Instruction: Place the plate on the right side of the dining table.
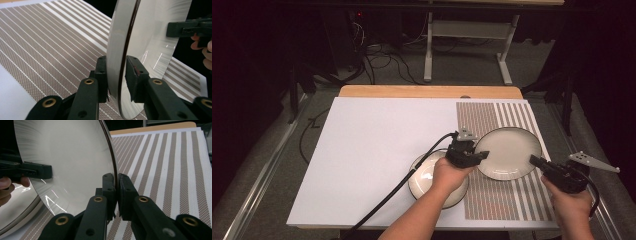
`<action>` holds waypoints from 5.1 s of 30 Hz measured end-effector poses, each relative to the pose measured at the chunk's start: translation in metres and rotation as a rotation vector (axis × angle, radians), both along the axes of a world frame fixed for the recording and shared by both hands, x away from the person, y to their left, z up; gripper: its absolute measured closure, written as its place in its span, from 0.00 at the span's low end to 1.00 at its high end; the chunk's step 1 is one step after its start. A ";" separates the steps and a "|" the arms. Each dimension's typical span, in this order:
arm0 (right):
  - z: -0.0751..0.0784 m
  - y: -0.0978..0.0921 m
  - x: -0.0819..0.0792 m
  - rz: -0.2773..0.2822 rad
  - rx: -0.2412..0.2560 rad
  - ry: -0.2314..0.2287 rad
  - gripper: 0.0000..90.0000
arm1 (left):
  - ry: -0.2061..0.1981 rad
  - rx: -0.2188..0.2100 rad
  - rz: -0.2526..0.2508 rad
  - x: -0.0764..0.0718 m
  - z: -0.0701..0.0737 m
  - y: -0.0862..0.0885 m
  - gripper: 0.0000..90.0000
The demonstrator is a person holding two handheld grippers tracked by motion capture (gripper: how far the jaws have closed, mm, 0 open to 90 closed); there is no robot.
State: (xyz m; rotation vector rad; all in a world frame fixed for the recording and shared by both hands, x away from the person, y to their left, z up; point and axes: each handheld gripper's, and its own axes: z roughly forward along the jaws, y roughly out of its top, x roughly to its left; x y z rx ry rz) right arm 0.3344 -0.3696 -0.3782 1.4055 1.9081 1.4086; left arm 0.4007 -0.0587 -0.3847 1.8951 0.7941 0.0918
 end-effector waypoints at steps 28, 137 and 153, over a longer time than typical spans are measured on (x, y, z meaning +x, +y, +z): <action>-0.015 0.001 0.006 -0.009 -0.061 0.055 0.97 | 0.046 0.072 0.032 0.005 -0.018 -0.008 0.79; -0.027 0.011 0.034 -0.167 -0.143 0.125 0.65 | -0.312 0.010 0.382 -0.098 -0.007 0.281 0.01; 0.008 0.094 -0.016 0.204 -0.158 -0.193 0.12 | -0.332 0.003 0.382 -0.109 0.001 0.282 0.01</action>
